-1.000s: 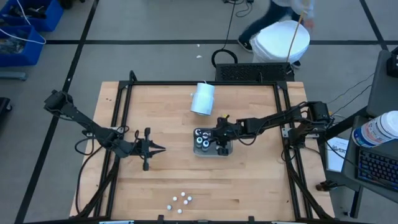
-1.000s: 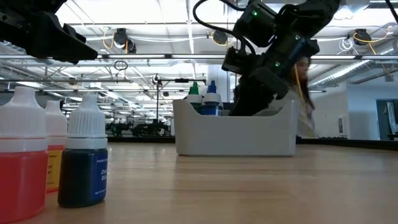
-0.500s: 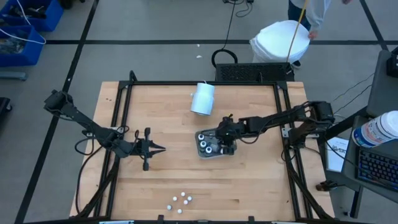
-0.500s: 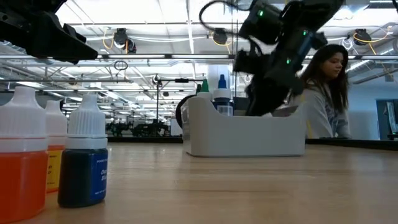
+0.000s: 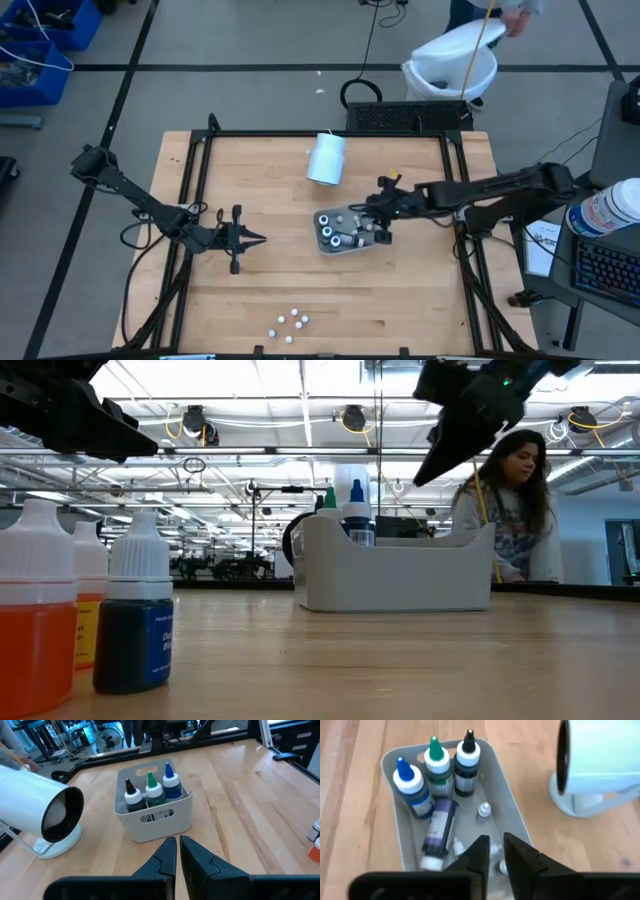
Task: Pick & Place food coloring
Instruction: Put the small green food coloring bottle into the gray bin
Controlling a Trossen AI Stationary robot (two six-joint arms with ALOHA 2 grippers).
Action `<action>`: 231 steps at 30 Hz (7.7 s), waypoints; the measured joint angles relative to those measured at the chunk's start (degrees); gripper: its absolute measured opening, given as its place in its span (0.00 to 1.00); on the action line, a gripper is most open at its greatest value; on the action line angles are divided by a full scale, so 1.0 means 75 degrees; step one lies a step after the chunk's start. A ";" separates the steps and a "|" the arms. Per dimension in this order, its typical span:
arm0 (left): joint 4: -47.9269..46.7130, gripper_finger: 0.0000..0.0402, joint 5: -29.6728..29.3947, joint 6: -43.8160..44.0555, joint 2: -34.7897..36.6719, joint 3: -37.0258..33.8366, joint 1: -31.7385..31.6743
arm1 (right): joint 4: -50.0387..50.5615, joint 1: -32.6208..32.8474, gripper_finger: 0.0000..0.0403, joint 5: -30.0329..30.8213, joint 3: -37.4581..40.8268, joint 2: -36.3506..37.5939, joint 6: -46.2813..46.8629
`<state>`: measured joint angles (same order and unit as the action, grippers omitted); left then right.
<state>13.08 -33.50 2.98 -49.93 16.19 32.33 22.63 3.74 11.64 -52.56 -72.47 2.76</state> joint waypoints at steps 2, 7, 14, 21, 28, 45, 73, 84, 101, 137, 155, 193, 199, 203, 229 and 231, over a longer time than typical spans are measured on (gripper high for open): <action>0.0004 0.08 0.0003 0.0003 0.0000 0.0000 0.0001 | 0.0327 0.0141 0.06 0.0057 0.0000 0.0235 0.0138; 0.0015 0.08 0.0042 0.0088 0.0000 0.0000 -0.0001 | 0.0031 0.0792 0.02 0.0072 0.0215 0.0791 -0.0015; 0.0096 0.08 0.0033 0.0121 0.0000 0.0000 0.0001 | -0.2619 0.1259 0.00 -0.0578 0.1981 0.1938 -0.0771; 0.0825 0.08 -0.0015 -0.0392 0.0000 0.0000 -0.0001 | -0.6122 0.1058 0.00 -0.1780 0.4212 0.2821 -0.1239; 0.1176 0.08 0.0257 -0.0212 0.0000 0.0000 -0.0004 | -0.6755 0.0744 0.00 -0.1763 0.5317 0.3795 -0.1271; -0.7067 0.08 0.1794 0.5157 -0.5242 0.6519 0.1194 | -0.6406 0.0360 0.00 -0.1760 0.6027 0.5842 -0.1465; -0.8806 0.58 0.3083 0.6180 -0.8951 1.0382 0.2115 | -0.6417 0.0363 0.00 -0.1763 0.6027 0.5913 -0.1750; -0.8290 0.60 0.3671 0.6415 -0.8952 0.9653 0.1998 | -0.6413 0.0363 0.00 -0.1763 0.6027 0.5913 -0.1748; -0.7673 0.60 0.3492 0.6239 -0.8950 0.9416 0.1992 | -0.6410 0.0363 0.00 -0.1763 0.6027 0.5913 -0.1803; -0.7712 0.59 0.3660 0.6065 -0.9113 0.9413 0.1942 | -0.6367 0.0363 0.00 -0.1743 0.6024 0.5910 -0.1824; -0.7904 0.25 0.3957 0.6451 -0.9113 0.9413 0.1852 | -0.6370 0.0363 0.00 -0.1734 0.6024 0.5910 -0.1859; -1.1297 0.15 0.2913 0.0422 -0.9078 1.3663 -0.1894 | -0.5862 0.0363 0.00 -0.1734 0.6018 0.5902 -0.1005; -1.1409 0.15 0.2926 0.0010 -0.9078 1.3665 -0.2571 | -0.5773 0.0363 0.00 -0.1734 0.6018 0.5901 -0.0824; -1.0829 0.15 0.2906 -0.0282 -0.9078 1.3665 -0.2967 | -0.5770 0.0363 0.00 -0.1742 0.6018 0.5901 -0.0649; -0.9002 0.15 0.3988 -0.1953 -1.0402 1.4530 -0.4324 | -0.6123 0.0363 0.00 -0.1755 0.6018 0.5905 -0.1437; -0.9312 0.15 0.4068 -0.1977 -1.0794 1.4980 -0.4323 | -0.6190 0.0363 0.00 -0.1752 0.6018 0.5907 -0.1477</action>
<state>-56.76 -2.98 -11.85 -130.89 128.53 -0.10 -23.80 6.46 -1.50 -7.42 -28.16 -8.31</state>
